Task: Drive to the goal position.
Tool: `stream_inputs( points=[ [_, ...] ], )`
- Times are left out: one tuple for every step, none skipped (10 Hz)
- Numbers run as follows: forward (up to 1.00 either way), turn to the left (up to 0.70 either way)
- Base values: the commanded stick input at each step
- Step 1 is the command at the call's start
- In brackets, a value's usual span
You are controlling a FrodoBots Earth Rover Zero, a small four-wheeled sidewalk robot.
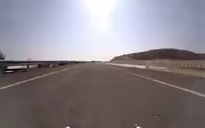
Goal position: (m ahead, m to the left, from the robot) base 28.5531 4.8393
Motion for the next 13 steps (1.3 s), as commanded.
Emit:
stream_inputs(
  points=[
    [0.7, 0.0],
    [0.7, 0.0],
    [0.7, 0.0],
    [0.7, 0.0],
    [0.7, 0.0],
    [0.7, 0.0],
    [0.7, 0.0],
    [0.7, 0.0],
    [0.7, 0.0],
    [0.7, 0.0],
    [0.7, 0.0],
    [0.7, 0.0],
    [0.7, 0.0]
  ],
)
